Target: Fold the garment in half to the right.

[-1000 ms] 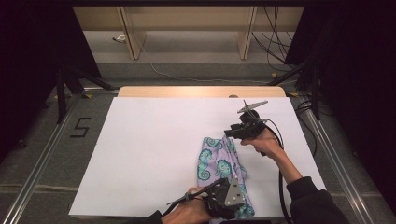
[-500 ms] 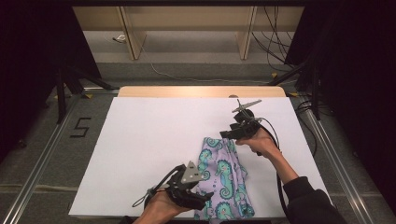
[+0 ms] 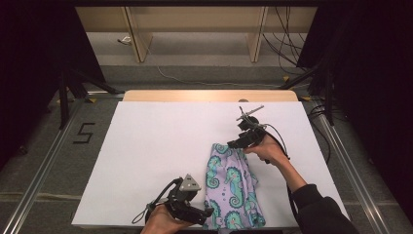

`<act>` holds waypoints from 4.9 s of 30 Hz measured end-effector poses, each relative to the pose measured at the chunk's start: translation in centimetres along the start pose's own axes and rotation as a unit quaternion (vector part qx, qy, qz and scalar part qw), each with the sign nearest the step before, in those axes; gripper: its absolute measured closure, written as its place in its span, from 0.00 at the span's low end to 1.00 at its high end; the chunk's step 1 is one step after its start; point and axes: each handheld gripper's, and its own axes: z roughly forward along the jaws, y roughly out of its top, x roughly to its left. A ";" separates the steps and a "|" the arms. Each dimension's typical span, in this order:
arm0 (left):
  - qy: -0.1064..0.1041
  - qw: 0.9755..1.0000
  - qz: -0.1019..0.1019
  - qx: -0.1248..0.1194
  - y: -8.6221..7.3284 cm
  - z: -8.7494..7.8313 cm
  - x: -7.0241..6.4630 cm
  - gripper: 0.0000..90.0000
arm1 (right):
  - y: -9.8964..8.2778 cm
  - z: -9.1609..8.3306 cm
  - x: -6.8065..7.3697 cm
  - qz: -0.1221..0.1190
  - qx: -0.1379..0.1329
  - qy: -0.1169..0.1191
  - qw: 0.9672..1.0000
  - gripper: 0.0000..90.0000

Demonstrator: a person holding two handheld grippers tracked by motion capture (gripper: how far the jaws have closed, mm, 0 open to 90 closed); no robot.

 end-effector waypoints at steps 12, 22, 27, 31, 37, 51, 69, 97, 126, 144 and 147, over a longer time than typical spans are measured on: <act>-0.023 0.999 -0.005 0.028 -0.6 1.9 -0.6 0.22 | -0.4 1.1 -0.8 0.006 0.039 -0.019 0.999 0.41; -0.032 0.999 -0.012 0.034 -0.6 2.8 -0.2 0.32 | -0.9 1.9 -1.6 0.013 0.064 -0.012 0.998 0.46; -0.034 0.999 -0.008 0.038 -0.7 3.0 -0.4 0.38 | -1.1 2.3 -1.7 0.012 0.070 -0.005 0.997 0.50; -0.033 0.998 -0.005 0.044 -0.8 3.1 -0.5 0.44 | -1.2 2.5 -1.5 0.010 0.073 0.001 0.997 0.55; -0.039 0.998 0.001 0.046 -0.8 3.1 -0.6 0.57 | -1.3 2.5 -1.6 0.010 0.072 0.005 0.997 0.60; -0.047 0.998 0.028 0.044 -0.7 3.4 -0.8 0.91 | -1.4 2.5 -1.5 0.015 0.068 0.035 0.997 0.83; -0.041 0.998 0.037 0.034 -0.7 3.0 -0.4 0.92 | -1.1 2.5 -1.1 0.006 0.045 0.035 0.998 0.89; -0.024 0.999 0.032 0.032 -0.8 1.7 1.6 0.92 | 0.7 4.1 -0.2 -0.007 0.024 0.038 0.999 0.89; -0.002 0.999 0.013 0.030 -0.5 0.7 3.9 0.92 | 2.7 5.8 0.0 -0.003 -0.006 0.040 0.999 0.89; 0.019 1.000 -0.006 0.019 -0.2 0.1 6.1 0.92 | 4.2 6.6 -0.5 0.016 -0.023 0.028 0.999 0.89; 0.022 1.000 -0.005 0.018 -0.1 0.4 6.1 0.92 | 4.2 6.7 -0.6 0.015 -0.026 0.026 0.999 0.89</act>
